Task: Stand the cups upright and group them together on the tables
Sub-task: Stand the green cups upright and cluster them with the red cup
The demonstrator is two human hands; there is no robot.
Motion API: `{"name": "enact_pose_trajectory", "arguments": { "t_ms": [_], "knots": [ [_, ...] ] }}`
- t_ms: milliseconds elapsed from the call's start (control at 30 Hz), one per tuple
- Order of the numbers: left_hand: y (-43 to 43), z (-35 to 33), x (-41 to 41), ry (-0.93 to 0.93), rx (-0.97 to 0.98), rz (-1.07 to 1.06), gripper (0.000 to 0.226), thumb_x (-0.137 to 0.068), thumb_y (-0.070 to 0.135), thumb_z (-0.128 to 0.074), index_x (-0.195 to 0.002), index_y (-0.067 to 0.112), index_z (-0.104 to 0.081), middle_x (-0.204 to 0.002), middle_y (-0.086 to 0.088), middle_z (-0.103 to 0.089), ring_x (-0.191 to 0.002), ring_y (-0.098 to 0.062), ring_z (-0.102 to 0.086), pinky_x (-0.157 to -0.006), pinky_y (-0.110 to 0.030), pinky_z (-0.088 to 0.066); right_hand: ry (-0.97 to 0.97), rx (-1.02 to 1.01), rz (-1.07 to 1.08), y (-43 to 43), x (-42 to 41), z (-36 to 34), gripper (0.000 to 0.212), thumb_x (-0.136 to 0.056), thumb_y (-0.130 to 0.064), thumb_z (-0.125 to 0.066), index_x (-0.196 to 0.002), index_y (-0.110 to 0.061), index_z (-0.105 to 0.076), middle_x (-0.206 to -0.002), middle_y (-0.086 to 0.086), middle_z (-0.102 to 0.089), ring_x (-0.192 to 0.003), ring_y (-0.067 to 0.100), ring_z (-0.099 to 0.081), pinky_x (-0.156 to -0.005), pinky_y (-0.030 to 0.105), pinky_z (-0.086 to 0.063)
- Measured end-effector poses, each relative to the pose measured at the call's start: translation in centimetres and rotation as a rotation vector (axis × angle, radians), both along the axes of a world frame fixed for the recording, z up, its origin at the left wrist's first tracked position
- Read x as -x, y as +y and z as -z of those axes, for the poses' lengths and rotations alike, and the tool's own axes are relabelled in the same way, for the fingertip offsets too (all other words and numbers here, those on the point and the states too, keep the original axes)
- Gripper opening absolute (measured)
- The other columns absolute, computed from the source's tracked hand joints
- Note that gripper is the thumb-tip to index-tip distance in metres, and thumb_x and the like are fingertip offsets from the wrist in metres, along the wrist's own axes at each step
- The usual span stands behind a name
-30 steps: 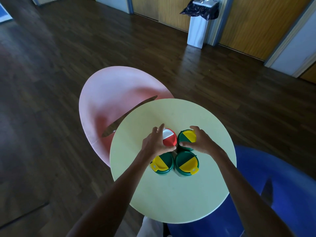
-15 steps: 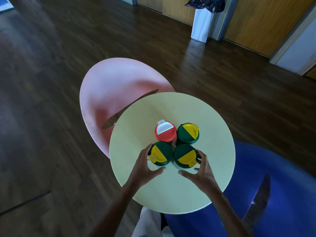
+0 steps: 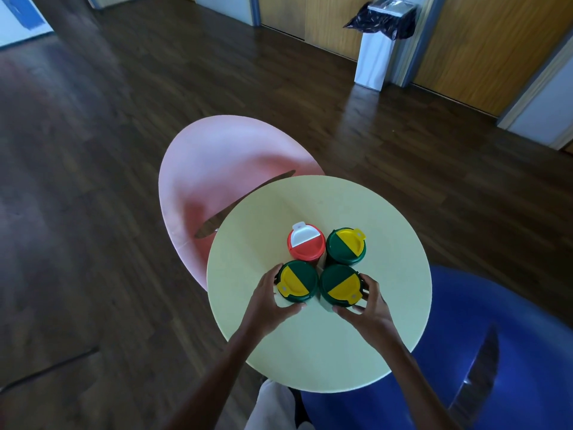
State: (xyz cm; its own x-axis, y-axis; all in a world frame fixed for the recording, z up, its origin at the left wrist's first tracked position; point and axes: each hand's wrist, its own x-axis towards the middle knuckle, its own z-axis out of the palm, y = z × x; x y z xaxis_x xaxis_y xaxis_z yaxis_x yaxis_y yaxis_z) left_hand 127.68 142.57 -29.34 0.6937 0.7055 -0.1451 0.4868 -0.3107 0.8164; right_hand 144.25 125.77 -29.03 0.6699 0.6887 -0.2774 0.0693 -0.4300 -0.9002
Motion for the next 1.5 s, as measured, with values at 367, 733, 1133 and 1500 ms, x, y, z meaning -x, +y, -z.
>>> {"name": "enact_pose_trajectory", "arguments": {
  "t_ms": [367,733,1133,1500],
  "knots": [
    [2.6,-3.3,-3.6,-0.031,-0.085,-0.099,0.099,-0.068,0.045,-0.078,-0.146,0.02,-0.023,-0.144,-0.003,-0.036,-0.13,-0.015,-0.038,-0.102,-0.03,-0.037,-0.21,0.053,0.156,2.8,-4.3,-3.2,0.082,-0.072,-0.046,-0.075,-0.137,-0.02,-0.033,-0.136,0.004,-0.043,-0.124,0.023,-0.046,-0.095,0.042,-0.047],
    [4.9,-3.6,-8.9,0.198,-0.181,0.076,0.092,-0.067,0.04,-0.079,-0.143,0.031,-0.027,-0.134,-0.004,-0.042,-0.117,-0.024,-0.051,-0.087,-0.039,-0.051,-0.392,0.357,-0.271,7.9,-8.0,-4.6,0.089,-0.067,-0.039,-0.081,-0.14,-0.024,-0.032,-0.136,0.012,-0.04,-0.12,0.031,-0.048,-0.095,0.043,-0.048],
    [4.9,-3.6,-8.8,0.204,-0.183,0.055,0.09,-0.067,0.045,-0.078,-0.141,0.032,-0.028,-0.135,-0.001,-0.042,-0.116,-0.022,-0.052,-0.084,-0.038,-0.052,-0.385,0.308,-0.332,7.8,-9.0,-4.5,0.087,-0.066,-0.034,-0.083,-0.139,-0.026,-0.036,-0.134,0.008,-0.043,-0.123,0.026,-0.045,-0.093,0.034,-0.042],
    [5.7,-3.6,-7.4,0.104,-0.116,0.059,0.078,-0.086,0.044,-0.061,-0.148,0.02,-0.02,-0.147,-0.007,-0.037,-0.129,-0.024,-0.044,-0.096,-0.038,-0.044,-0.279,0.299,-0.246,6.8,-8.8,-4.6,0.08,-0.075,-0.051,-0.07,-0.142,-0.031,-0.03,-0.139,0.01,-0.037,-0.122,0.028,-0.047,-0.096,0.043,-0.047]
  ]
}}
